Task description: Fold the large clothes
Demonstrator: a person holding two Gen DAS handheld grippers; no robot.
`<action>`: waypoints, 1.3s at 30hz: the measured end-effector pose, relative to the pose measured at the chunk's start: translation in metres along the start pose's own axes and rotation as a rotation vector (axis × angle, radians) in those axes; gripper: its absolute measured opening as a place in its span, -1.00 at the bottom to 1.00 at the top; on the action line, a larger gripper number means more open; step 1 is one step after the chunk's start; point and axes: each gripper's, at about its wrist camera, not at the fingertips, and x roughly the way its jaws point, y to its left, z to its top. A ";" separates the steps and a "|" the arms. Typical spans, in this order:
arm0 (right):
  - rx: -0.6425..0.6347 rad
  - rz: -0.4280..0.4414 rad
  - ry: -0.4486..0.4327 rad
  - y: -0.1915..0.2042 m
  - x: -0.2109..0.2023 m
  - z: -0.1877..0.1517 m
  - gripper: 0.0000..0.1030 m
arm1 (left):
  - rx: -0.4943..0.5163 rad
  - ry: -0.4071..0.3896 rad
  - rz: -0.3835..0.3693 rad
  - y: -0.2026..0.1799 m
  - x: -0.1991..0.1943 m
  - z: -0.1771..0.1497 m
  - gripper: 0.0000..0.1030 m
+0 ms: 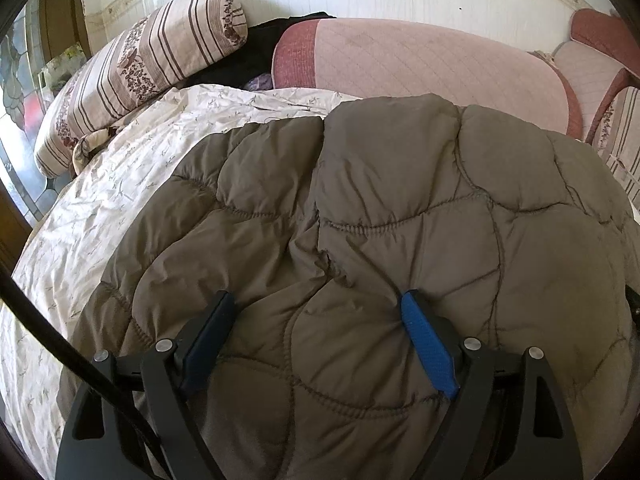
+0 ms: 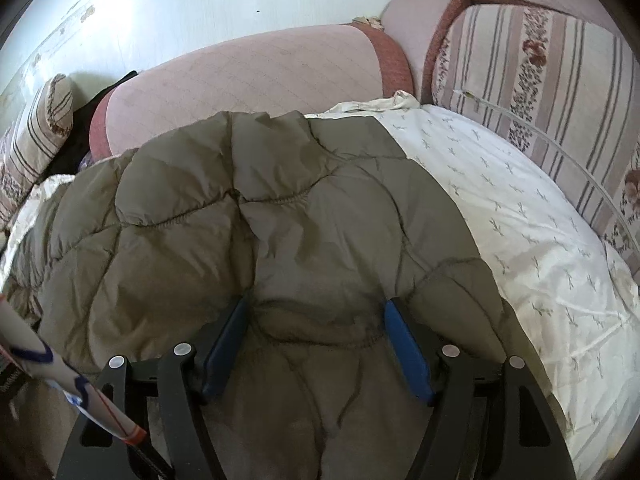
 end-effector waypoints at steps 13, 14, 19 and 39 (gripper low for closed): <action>0.099 0.020 0.001 -0.025 -0.057 -0.021 0.47 | -0.061 -0.014 -0.018 0.043 -0.049 -0.021 0.65; 0.120 0.021 0.007 -0.030 -0.060 -0.023 0.47 | -0.065 -0.013 -0.001 0.048 -0.051 -0.023 0.65; 0.132 0.011 0.066 -0.036 -0.054 -0.034 0.47 | -0.140 0.071 0.001 0.074 -0.040 -0.037 0.66; -0.109 -0.001 -0.088 0.018 -0.092 -0.060 0.57 | -0.085 -0.072 0.001 0.036 -0.086 -0.069 0.80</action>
